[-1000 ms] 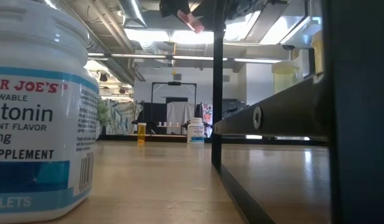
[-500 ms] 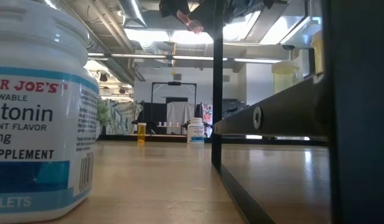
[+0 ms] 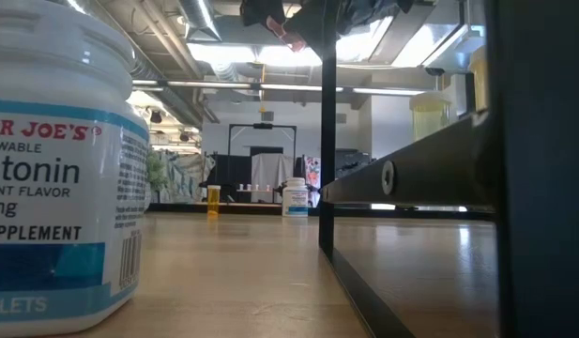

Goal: Pick and place medicine bottles onto shelf by color
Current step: Put the top pink pill bottle on the shelf aligned with the other pink pill bottle

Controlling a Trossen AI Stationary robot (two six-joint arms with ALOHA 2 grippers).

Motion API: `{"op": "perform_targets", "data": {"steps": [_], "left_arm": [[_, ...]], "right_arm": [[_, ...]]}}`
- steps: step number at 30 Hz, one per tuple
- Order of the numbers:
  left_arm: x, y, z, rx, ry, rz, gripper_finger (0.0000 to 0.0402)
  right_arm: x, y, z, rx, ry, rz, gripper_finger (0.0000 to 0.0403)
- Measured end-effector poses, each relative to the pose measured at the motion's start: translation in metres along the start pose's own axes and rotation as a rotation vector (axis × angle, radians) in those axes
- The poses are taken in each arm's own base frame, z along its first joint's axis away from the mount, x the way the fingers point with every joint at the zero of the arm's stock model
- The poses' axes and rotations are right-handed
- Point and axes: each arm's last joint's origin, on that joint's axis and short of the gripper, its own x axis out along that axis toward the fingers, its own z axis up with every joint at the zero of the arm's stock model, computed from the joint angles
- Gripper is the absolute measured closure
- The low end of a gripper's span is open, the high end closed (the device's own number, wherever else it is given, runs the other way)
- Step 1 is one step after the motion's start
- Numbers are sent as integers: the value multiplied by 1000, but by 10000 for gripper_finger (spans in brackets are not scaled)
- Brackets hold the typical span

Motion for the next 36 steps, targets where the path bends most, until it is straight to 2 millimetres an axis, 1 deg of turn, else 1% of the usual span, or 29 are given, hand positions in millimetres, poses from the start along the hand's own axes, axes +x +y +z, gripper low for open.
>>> {"op": "perform_targets", "data": {"steps": [5,21,25,29,36], "left_arm": [[0,1,0,0,-1,23,304],[0,1,0,1,-4,39,251],[1,0,0,8,-5,108,250],[1,1,0,6,-5,117,249],[-11,1,-2,4,-24,113,249]], "right_arm": [[0,0,0,-3,0,-4,300],[0,0,2,-6,-15,-4,300],[0,-1,1,-4,-11,-11,300],[-1,-1,1,-4,-13,-15,300],[-3,-3,2,21,-20,-13,300]]}}
